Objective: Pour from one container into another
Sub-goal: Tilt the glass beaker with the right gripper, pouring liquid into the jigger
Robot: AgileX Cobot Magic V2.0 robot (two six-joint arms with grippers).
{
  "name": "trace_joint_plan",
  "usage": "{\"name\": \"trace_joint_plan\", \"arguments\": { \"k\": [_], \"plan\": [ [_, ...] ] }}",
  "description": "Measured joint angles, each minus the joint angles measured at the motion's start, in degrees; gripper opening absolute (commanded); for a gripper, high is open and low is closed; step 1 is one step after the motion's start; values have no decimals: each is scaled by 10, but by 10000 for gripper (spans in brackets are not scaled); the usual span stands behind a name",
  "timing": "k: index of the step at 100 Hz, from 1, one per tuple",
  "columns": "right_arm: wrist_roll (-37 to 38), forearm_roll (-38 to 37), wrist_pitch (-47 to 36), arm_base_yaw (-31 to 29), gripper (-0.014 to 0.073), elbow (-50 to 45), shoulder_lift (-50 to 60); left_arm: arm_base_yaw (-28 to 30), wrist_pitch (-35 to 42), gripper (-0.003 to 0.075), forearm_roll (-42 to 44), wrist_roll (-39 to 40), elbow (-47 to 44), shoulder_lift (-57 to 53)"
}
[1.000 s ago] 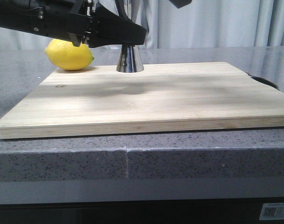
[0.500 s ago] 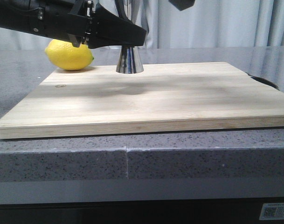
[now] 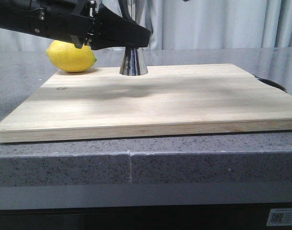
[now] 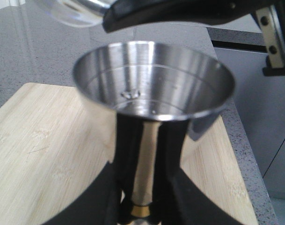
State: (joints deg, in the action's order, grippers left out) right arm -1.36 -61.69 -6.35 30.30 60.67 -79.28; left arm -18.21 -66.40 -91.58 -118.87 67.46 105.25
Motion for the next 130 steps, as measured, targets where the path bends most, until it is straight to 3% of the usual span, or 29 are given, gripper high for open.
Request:
{"name": "trace_joint_plan", "arguments": {
  "k": [130],
  "plan": [
    [-1, -107, 13, 0, 38, 0, 0, 0, 0, -19, 1, 0, 0, 0]
  ]
}}
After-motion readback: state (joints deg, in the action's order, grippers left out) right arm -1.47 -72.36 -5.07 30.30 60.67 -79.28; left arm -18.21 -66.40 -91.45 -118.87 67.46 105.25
